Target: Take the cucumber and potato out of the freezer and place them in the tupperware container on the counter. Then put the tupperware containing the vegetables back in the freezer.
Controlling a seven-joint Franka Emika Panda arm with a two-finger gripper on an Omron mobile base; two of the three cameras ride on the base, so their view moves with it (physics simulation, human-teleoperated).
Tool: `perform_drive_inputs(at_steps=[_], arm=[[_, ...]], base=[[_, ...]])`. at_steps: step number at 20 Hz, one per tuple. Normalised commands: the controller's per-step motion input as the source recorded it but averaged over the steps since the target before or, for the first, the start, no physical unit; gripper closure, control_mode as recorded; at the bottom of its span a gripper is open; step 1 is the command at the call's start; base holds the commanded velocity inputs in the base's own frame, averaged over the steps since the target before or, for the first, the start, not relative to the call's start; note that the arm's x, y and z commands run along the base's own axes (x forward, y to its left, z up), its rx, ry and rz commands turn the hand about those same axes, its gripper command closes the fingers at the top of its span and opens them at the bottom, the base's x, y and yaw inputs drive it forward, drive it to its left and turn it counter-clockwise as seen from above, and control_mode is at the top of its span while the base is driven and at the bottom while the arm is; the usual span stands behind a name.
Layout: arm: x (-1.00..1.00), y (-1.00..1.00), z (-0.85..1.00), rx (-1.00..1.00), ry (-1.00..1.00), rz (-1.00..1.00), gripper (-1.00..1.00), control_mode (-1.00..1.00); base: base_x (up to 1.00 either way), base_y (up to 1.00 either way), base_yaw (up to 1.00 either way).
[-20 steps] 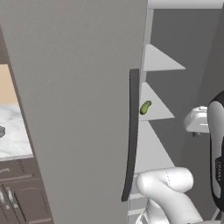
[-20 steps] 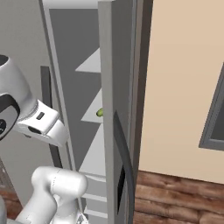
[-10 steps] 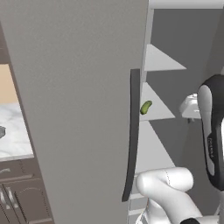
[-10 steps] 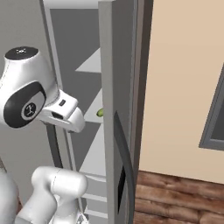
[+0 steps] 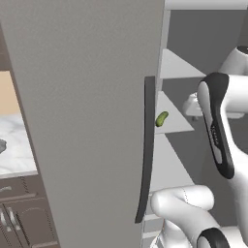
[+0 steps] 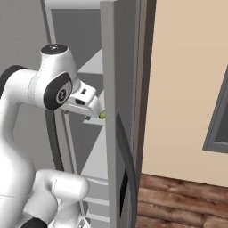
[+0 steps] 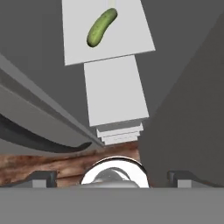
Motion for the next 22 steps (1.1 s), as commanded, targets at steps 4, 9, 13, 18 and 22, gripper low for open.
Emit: perform_drive_inputs(at_steps=[4,9,13,18,22], arm=[[0.42,0.00,-0.42,0.00,-0.12,0.03,-1.00,-1.00],[0.31,0.00,-0.41,0.00,-0.17,0.03,-1.00,-1.00],[0.46,0.00,-0.24,0.00,-0.12,0.03,-1.00,-1.00],[0.59,0.00,-0.07,0.00,-0.03,0.05,-1.00,-1.00],[0.59,0.00,0.00,0.03,0.00,0.05,-1.00,-1.00]], base=[[0.00,0.00,0.00],[0.00,0.00,0.00],[0.00,0.00,0.00],[0.00,0.00,0.00],[0.00,0.00,0.00]])
